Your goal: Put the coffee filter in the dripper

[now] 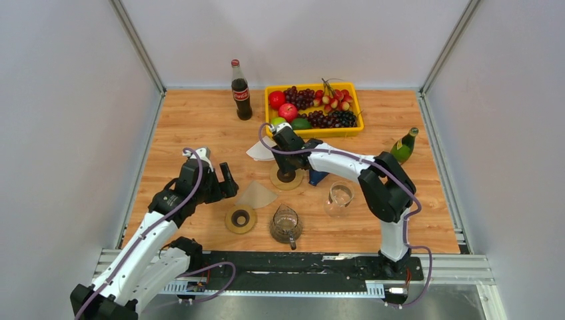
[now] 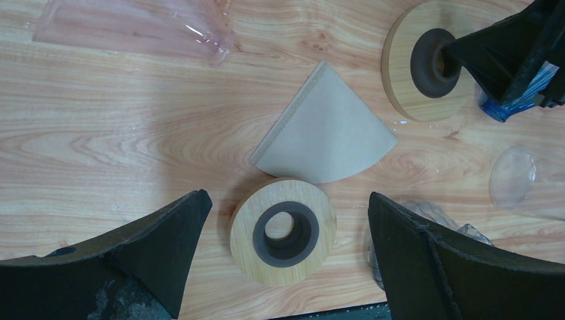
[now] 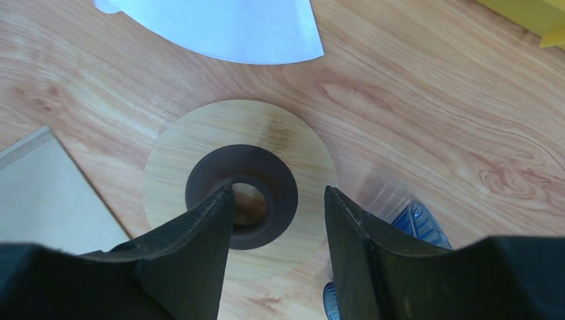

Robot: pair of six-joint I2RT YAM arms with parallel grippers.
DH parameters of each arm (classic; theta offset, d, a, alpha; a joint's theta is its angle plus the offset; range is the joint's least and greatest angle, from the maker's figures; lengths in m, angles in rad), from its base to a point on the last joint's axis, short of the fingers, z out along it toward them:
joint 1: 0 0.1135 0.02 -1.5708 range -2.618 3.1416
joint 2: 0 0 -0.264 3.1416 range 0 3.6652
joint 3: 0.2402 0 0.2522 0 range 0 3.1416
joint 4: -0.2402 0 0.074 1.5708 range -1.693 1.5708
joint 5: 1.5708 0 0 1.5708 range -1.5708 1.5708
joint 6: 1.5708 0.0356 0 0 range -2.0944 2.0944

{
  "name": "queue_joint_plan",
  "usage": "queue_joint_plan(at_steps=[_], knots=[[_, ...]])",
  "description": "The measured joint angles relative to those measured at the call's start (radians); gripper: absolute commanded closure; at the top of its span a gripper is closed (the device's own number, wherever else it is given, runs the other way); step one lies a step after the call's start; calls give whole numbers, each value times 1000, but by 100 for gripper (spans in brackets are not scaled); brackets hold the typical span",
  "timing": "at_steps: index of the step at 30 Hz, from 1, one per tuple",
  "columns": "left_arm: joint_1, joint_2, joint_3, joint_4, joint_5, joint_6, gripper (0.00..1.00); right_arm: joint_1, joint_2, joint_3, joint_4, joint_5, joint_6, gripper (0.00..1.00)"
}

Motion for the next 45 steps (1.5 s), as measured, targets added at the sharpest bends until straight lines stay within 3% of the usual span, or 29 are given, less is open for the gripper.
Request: queue_joint_plan(at_steps=[17, 36, 45], knots=[[0, 5, 0, 6, 0, 0, 0, 1, 50, 12, -7, 39, -8, 55], [0, 5, 0, 14, 0, 0, 0, 2, 31, -58, 31, 11, 0, 57], [0, 5, 0, 14, 0, 0, 0, 3, 31, -61, 42, 23, 10, 71]])
